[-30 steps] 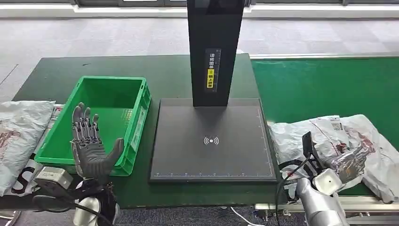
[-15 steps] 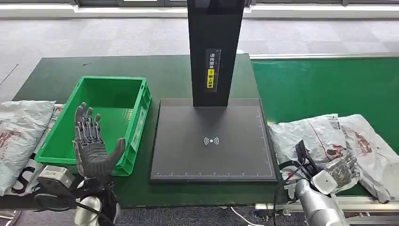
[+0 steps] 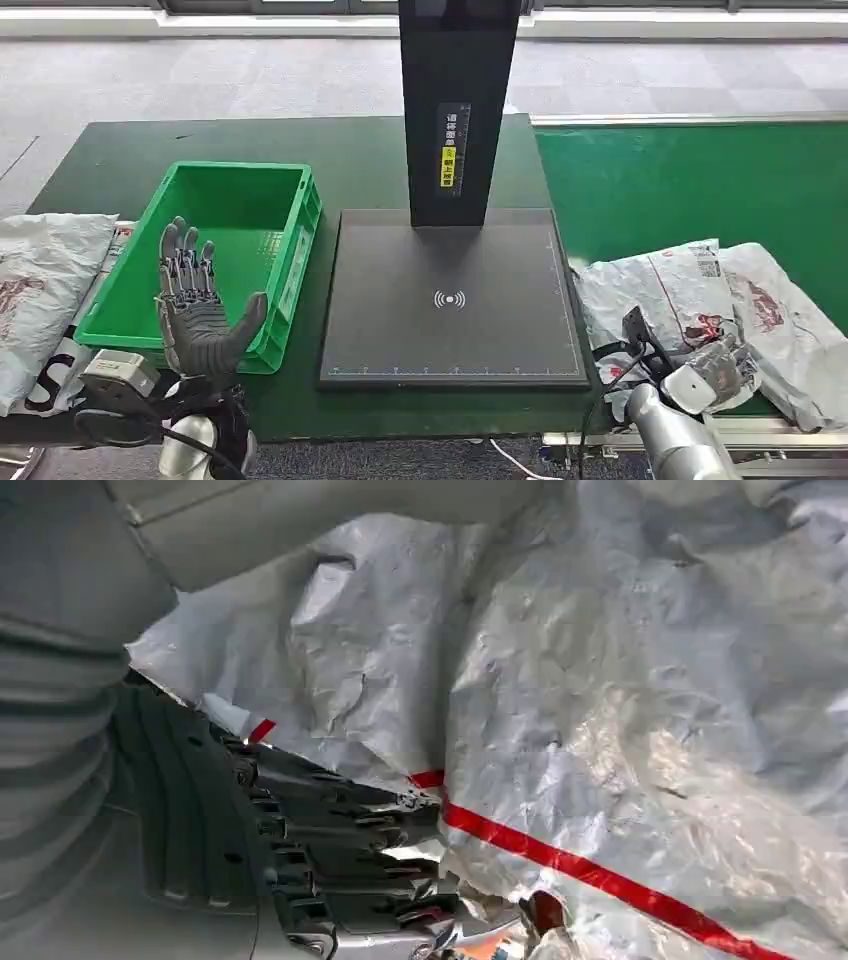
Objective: Moved the parcel from conveyor to table for the left to box.
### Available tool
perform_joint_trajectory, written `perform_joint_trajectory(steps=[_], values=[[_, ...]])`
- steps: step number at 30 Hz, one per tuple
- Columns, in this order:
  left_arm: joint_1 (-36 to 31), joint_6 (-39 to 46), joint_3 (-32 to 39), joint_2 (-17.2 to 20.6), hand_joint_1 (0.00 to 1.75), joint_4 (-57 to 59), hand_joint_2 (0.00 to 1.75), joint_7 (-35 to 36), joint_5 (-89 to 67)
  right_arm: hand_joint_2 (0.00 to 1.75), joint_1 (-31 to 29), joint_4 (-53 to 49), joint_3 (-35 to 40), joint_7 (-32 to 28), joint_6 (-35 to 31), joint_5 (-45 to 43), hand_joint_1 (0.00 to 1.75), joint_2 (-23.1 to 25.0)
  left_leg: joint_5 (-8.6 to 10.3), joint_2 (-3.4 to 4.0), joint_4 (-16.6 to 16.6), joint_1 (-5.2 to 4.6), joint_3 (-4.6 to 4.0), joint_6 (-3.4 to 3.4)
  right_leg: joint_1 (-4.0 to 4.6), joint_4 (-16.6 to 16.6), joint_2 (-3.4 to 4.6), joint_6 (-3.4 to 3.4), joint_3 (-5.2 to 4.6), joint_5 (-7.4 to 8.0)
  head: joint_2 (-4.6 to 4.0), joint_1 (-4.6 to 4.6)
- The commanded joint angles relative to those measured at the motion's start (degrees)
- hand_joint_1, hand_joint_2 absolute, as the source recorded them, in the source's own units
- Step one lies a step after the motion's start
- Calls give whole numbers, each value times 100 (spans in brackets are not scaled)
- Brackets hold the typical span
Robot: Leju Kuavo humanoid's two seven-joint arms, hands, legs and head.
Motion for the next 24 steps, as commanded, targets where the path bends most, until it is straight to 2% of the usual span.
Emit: perform_joint_trajectory(steps=[1, 9, 14, 24], values=[[-142, 19, 287, 95, 0, 272, 175, 22, -4, 175, -175, 433, -277, 16, 325, -1, 175, 80, -1, 10, -13, -2, 21, -1, -1, -10, 6, -4, 17, 0, 0, 0], [-161, 24, 273, 102, 0, 292, 175, 22, -14, 175, -220, 415, -242, 26, 285, -1, 175, 69, -3, 13, -13, 2, 24, -1, 3, -14, 7, -5, 22, 1, 0, 0], [-125, 73, 255, 107, 0, 231, 175, 22, -28, 175, -223, 283, -78, 3, -98, -1, 175, 89, -3, 14, -12, 0, 21, -1, 1, -10, 9, -4, 17, 1, 0, 0], [-125, 73, 255, 107, 0, 231, 175, 22, -28, 175, -223, 283, -78, 3, -98, -1, 175, 89, -2, 15, -14, -1, 22, 0, 0, -12, 10, -4, 18, 2, 0, 0]])
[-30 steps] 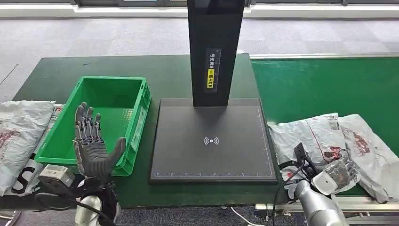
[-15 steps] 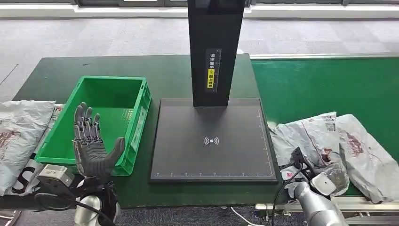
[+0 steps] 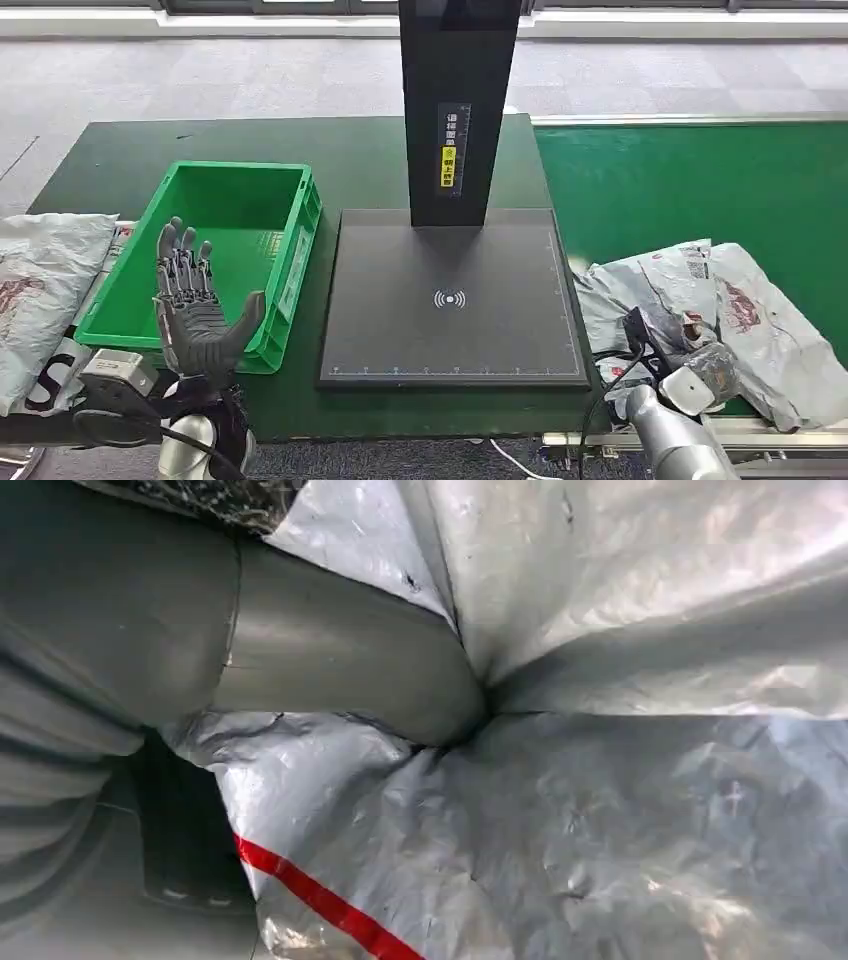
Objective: Moved the parcel from conveyor to table for the left to box.
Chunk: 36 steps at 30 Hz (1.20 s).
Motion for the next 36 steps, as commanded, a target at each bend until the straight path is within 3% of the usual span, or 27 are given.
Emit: perform_joint_trajectory(steps=[1, 22, 23, 24, 25, 26, 28, 29, 30, 32, 33, 36], values=[[-116, 24, 225, 107, 0, 222, 175, 22, -17, 175, -192, 149, -37, -8, 4, -3, 175, 67, -2, 14, -8, 1, 16, -2, 2, -8, 10, -4, 12, 2, 0, 0], [-116, 24, 225, 107, 0, 222, 175, 22, -17, 175, -192, 149, -37, -8, 4, -3, 175, 67, -3, 15, -9, 0, 17, -1, 1, -9, 11, -4, 13, 1, 0, 0], [-103, 187, 226, 104, 0, 141, 175, 22, -88, 175, 528, -571, -757, -728, -716, -723, 175, 787, -2, 18, -16, 0, 25, -2, 1, -15, 13, -5, 19, 2, 0, 0], [-73, 222, 185, 139, 0, 115, 175, 22, -52, 175, 1496, -3451, -1967, -3608, -1712, -825, 175, 2538, -3, 19, -17, 1, 29, -2, 3, -16, 13, -6, 23, 2, 0, 0], [-70, 250, 156, 175, 0, 114, 175, 22, -17, 175, 2193, -5611, -716, -3605, -1712, -207, 175, 2538, -9, 37, -13, 21, 25, -11, 21, -19, 34, -13, 18, 6, 0, 0], [-62, 263, 149, 176, 0, 105, 175, 22, -13, 175, 2439, -8000, -220, -3063, -1712, -3, 175, 2428, -10, 47, -25, 22, 35, -16, 24, -25, 43, -20, 21, 5, 0, 0], [-67, 264, 156, 171, 0, 109, 175, 22, -21, 175, 2516, -8093, -188, -3072, -1712, -3, 175, 2457, -8, 31, 0, 20, -9, -15, 21, 21, 30, -18, -18, -7, 0, 7], [-67, 264, 156, 171, 0, 109, 175, 22, -21, 175, 2516, -8093, -188, -3072, -1712, -3, 175, 2457, -22, 6, 8, 27, -8, -43, 36, 19, 12, -28, -12, -14, 0, 3], [-67, 264, 156, 171, 0, 109, 175, 22, -21, 175, 2516, -8093, -188, -3072, -1712, -3, 175, 2457, -29, 16, -1, 14, 7, -45, 23, 28, 20, -34, -7, -26, 0, -4], [-67, 264, 156, 171, 0, 109, 175, 22, -21, 175, 2516, -8093, -188, -3072, -1712, -3, 175, 2457, -13, -44, -16, 17, 16, -36, 16, 6, -42, -30, 8, -38, 0, -7], [-81, 254, 174, 158, 0, 121, 175, 22, -16, 175, 2226, -7756, -270, -3006, -1712, -3, 175, 2300, -10, -57, -8, 25, 10, -37, 35, 5, -49, -26, 16, -47, 0, -2], [-101, 253, 183, 160, 0, 139, 175, 22, -19, 175, 2153, -7618, -282, -2977, -1712, -3, 175, 2243, -15, -31, -17, 21, 29, -39, 28, 3, -32, -38, 30, -47, 0, 0]])
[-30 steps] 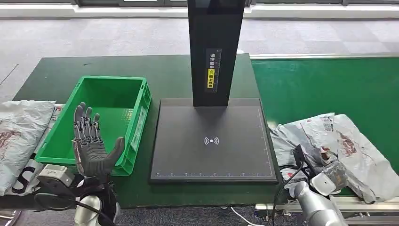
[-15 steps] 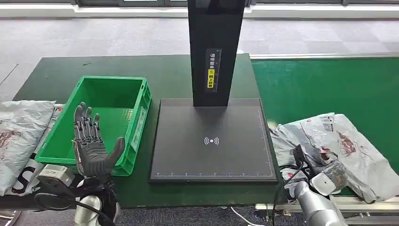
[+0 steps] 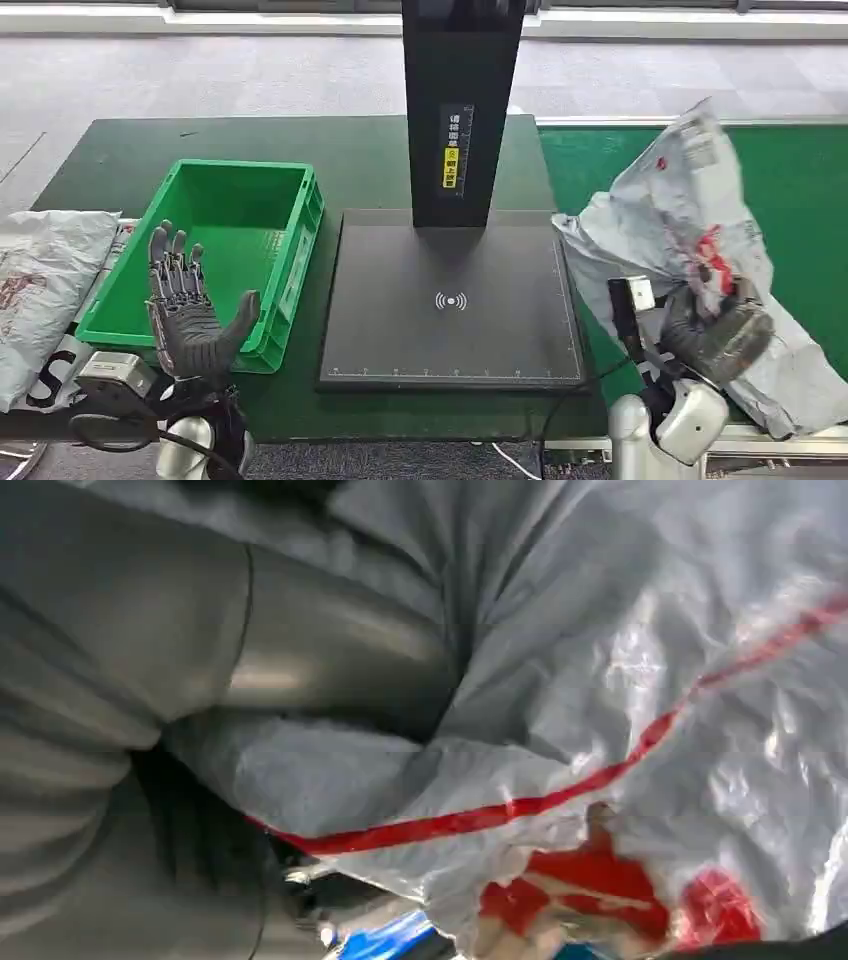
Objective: Moved the parcel from conveyor to table for the left to box.
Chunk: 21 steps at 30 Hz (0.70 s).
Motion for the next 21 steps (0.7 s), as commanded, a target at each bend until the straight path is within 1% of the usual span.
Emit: perform_joint_trajectory(steps=[1, 2, 3, 9, 12, 13, 14, 16, 17, 18, 19, 20, 21], values=[[-151, -4, 182, 125, 0, 181, 175, 24, -4, 175, 46, -1260, 0, 131, 63, 13, 175, 205, -14, 48, -10, -10, 27, 0, -12, -6, 43, 0, 10, 5, 0, -2], [-151, -4, 182, 125, 0, 181, 175, 24, -4, 175, 46, -1260, 0, 131, 63, 13, 175, 205, -14, 40, -4, -10, 21, 1, -14, -3, 35, 1, 4, 5, 0, -2], [-151, -4, 182, 125, 0, 181, 175, 24, -4, 175, 46, -1260, 0, 131, 63, 13, 175, 205, -16, 45, -7, -10, 32, 5, -14, -6, 41, 0, 13, 4, 0, -2], [-147, -6, 186, 122, 0, 174, 175, 24, -6, 175, 58, -1261, 12, 137, 63, 13, 175, 203, -16, 46, -7, -13, 36, 5, -17, -9, 43, 4, 17, 7, 0, -2], [-135, -14, 207, 118, 0, 160, 175, 24, -1, 175, 64, -1252, 110, 121, 63, 13, 175, 200, -18, 51, -15, -12, 49, 4, -16, -16, 46, 3, 29, 7, 0, -2], [-126, -23, 213, 118, 0, 145, 175, 24, -3, 175, 64, -1194, 217, 101, 63, 13, 175, 226, -18, 45, -3, -11, 33, 4, -15, -8, 43, 5, 16, 7, 0, -2], [-124, -27, 215, 116, 0, 142, 175, 24, -3, 175, 63, -1151, 268, 95, 63, -17, 175, 245, -19, 50, -9, -10, 41, 4, -14, -13, 47, 4, 22, 7, 0, -2], [-112, -70, 247, 117, 0, 129, 175, 24, -13, 175, -19, -68, 911, -451, 89, -722, 175, 112, -21, 68, -13, -7, 51, 3, -11, -19, 64, 3, 28, 12, 0, -2], [-116, -107, 262, 118, 0, 144, 175, 24, -11, 175, -137, 322, 1225, -623, 320, -862, 175, 185, -21, 66, -12, -8, 50, 3, -11, -17, 63, 3, 27, 11, 0, -2], [-129, -132, 266, 115, 0, 165, 175, 24, -18, 175, -232, 646, 1411, -716, 490, -982, 175, 201, -21, 93, -21, -3, 64, 2, -6, -30, 90, 2, 35, 21, 0, -2], [-148, -164, 257, 109, 0, 201, 175, 24, -28, 175, -363, 1021, 1566, -778, 620, -1133, 175, 237, -20, 89, -22, -3, 62, 3, -6, -31, 86, 2, 35, 21, 0, -2], [-163, -188, 219, 108, 0, 249, 175, 24, -40, 175, -494, 1533, 1734, -813, 782, -1222, 175, 267, -19, 116, -33, -4, 74, 2, -7, -38, 112, -1, 39, 30, 0, 0], [-193, -176, 187, 99, 0, 299, 175, 24, -65, 175, -675, 1966, 1775, -879, 777, -1407, 175, 292, -18, 105, -28, -2, 68, 2, -5, -34, 101, 0, 36, 27, 0, -2]])
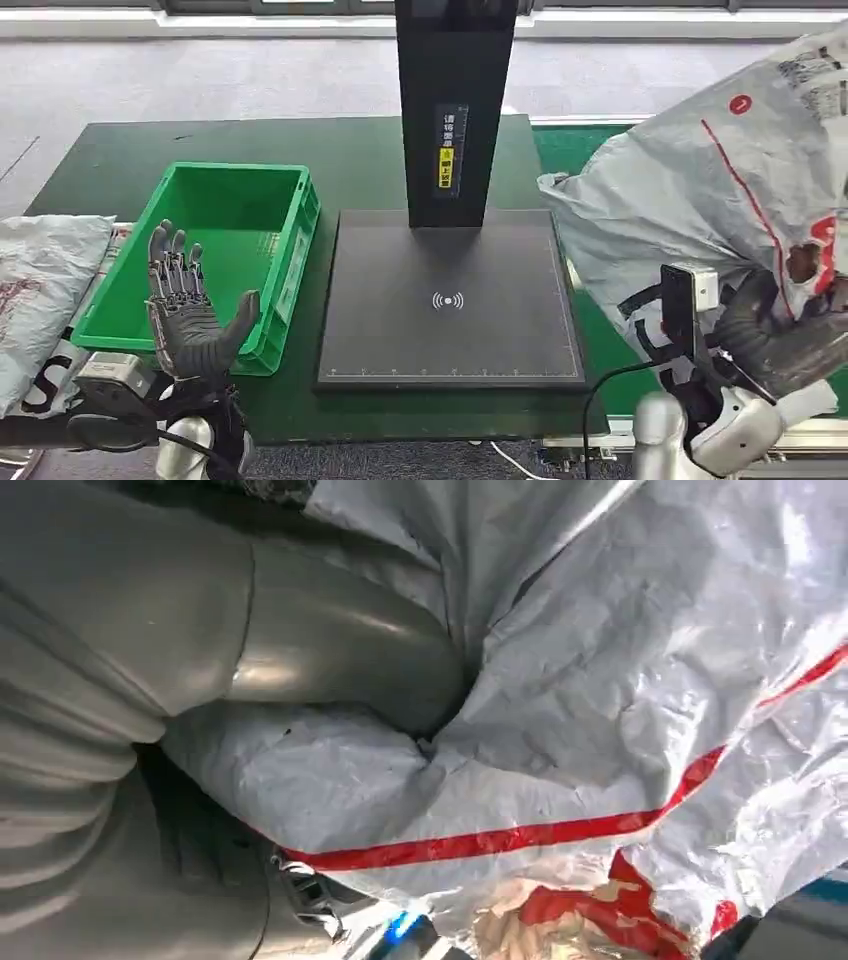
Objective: Moved the parcel from conveyor to table for the left to box.
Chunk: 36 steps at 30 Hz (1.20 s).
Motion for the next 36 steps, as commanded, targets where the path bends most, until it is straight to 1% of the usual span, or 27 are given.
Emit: perform_joint_trajectory(steps=[1, 2, 3, 4, 5, 7, 8, 9, 11, 12, 14, 15, 19, 20, 21, 22, 23, 25, 29, 30, 31, 32, 33, 35, 36], values=[[-214, -115, 109, 96, 0, 378, 175, 24, -78, 175, -890, 3564, 1537, -698, 627, -1140, 175, 187, 1, 79, -34, 7, 57, -3, 9, -36, 73, -8, 29, 25, 0, 0], [-226, -121, 98, 109, 0, 397, 175, 24, -69, 175, -914, 3733, 1560, -735, 659, -1192, 175, 206, 4, 64, -34, 4, 53, -3, 6, -33, 56, -7, 30, 22, 0, 0], [-239, -74, 27, 121, 0, 438, 175, 24, -68, 175, -1067, 4295, 1580, -995, 503, -1486, 175, 242, 8, 73, -35, 6, 53, -3, 7, -33, 63, -8, 25, 27, 0, -2], [-240, -69, -18, 129, 0, 461, 175, 24, -57, 175, -1164, 4615, 1613, -1181, 543, -1683, 175, 293, 10, 50, -35, 5, 49, -2, 6, -32, 40, -7, 27, 20, 0, -2], [-240, -69, -18, 129, 0, 461, 175, 24, -57, 175, -1164, 4615, 1613, -1181, 543, -1683, 175, 293, 4, 34, -16, 8, 31, -2, 11, -19, 26, -5, 21, 9, 0, 0], [-263, -45, -96, 134, 0, 508, 175, 24, -77, 175, -1239, 4864, 1614, -1270, 483, -1829, 175, 352, 6, 44, -23, 7, 40, -3, 12, -24, 34, -5, 26, 11, 0, 0], [-293, -31, -173, 135, 0, 549, 175, 24, -84, 175, -1300, 5022, 1614, -1354, 518, -1971, 175, 393, 8, 42, -27, 5, 43, -3, 11, -27, 32, -5, 29, 11, 0, 0], [-328, 2, -229, 133, 0, 596, 175, 24, -91, 175, -1325, 5091, 1640, -1417, 550, -2125, 175, 398, 6, 27, -12, 5, 25, -4, 10, -11, 19, -4, 16, 4, 0, -2], [-361, 57, -282, 112, 0, 648, 175, 24, -108, 175, -1342, 5160, 1728, -1464, 680, -2351, 175, 398, 4, 27, -18, 5, 35, -3, 11, -17, 21, -5, 25, 3, 0, 0], [-361, 57, -282, 112, 0, 648, 175, 24, -108, 175, -1342, 5160, 1728, -1464, 680, -2351, 175, 398, 5, 20, -10, 2, 24, -4, 7, -8, 17, -4, 15, 1, 0, 0], [-361, 57, -282, 112, 0, 648, 175, 24, -108, 175, -1342, 5160, 1728, -1464, 680, -2351, 175, 398, 4, 23, -15, 1, 32, -2, 6, -12, 19, -4, 21, 1, 0, 0], [-355, 56, -284, 116, 0, 648, 175, 24, -102, 175, -1351, 5184, 1764, -1496, 765, -2426, 175, 398, 3, 16, -8, 4, 19, -3, 7, -7, 15, -4, 13, 2, 0, 0], [-408, 64, -355, 126, 0, 758, 175, 24, -105, 175, -1405, 5377, 1928, -1548, 939, -2611, 175, 398, 0, 25, -15, 4, 33, -2, 5, -12, 22, -6, 23, 2, 0, 0], [-463, 83, -409, 124, 0, 834, 175, 24, -114, 175, -1432, 5526, 1996, -1675, 1163, -2847, 175, 398, 1, 14, -6, 3, 16, -1, 4, -4, 13, -5, 9, 2, 0, 0], [-482, 84, -420, 121, 0, 863, 175, 24, -114, 175, -1432, 5585, 2033, -1798, 1368, -2999, 175, 394, 2, 15, -9, 5, 21, -1, 6, -8, 13, -5, 14, 3, 0, 0], [-508, 68, -433, 123, 0, 898, 175, 24, -106, 175, -1451, 5638, 2034, -1863, 1491, -3079, 175, 391, 4, 15, -16, 2, 29, -1, 4, -12, 13, -6, 20, 4, 0, 0], [-508, 68, -433, 123, 0, 898, 175, 24, -106, 175, -1451, 5638, 2034, -1863, 1491, -3079, 175, 391, 2, 8, -4, 5, 12, -1, 6, -5, 7, -4, 8, 2, 0, 0], [-577, 54, -452, 124, 0, 980, 175, 24, -82, 175, -1512, 5872, 2040, -2170, 1906, -3260, 175, 380, 2, 19, -12, 4, 27, 0, 6, -11, 15, -5, 18, 3, 0, 0], [-584, 82, -441, 119, 0, 982, 175, 24, -90, 175, -1572, 6032, 2097, -2253, 2051, -3289, 175, 398, 1, 16, -14, 6, 31, 0, 8, -15, 11, -5, 24, 2, 0, -2], [-584, 82, -441, 119, 0, 982, 175, 24, -90, 175, -1572, 6032, 2097, -2253, 2051, -3289, 175, 398, 2, 14, -8, 0, 19, -1, 3, -4, 11, -4, 9, 0, 0, 0], [-558, 94, -430, 124, 0, 955, 175, 24, -97, 175, -1617, 6075, 2163, -2229, 2014, -3308, 169, 398, 1, 16, -13, 2, 27, 0, 5, -12, 12, -4, 19, 1, 0, 0], [-551, 120, -420, 120, 0, 945, 175, 24, -109, 175, -1626, 6080, 2178, -2226, 1955, -3350, 14, 398, 1, 20, -18, 2, 34, 0, 5, -17, 15, -4, 24, 2, 0, 0], [-534, 133, -418, 122, 0, 924, 175, 24, -114, 175, -1633, 6071, 2184, -2220, 1912, -3417, 0, 398, 1, 14, -6, 2, 17, -1, 5, -4, 12, -4, 8, 0, 0, 0], [-514, 147, -425, 124, 0, 908, 175, 24, -123, 175, -1643, 6056, 2177, -2218, 1893, -3474, 0, 398, -1, 23, -13, 1, 31, -1, 4, -10, 18, -5, 20, 0, 0, 0], [-514, 156, -428, 123, 0, 911, 175, 24, -129, 175, -1640, 6047, 2168, -2217, 1873, -3470, 0, 398, 0, 15, -6, 1, 17, -1, 3, -4, 13, -4, 9, 0, 0, 0]])
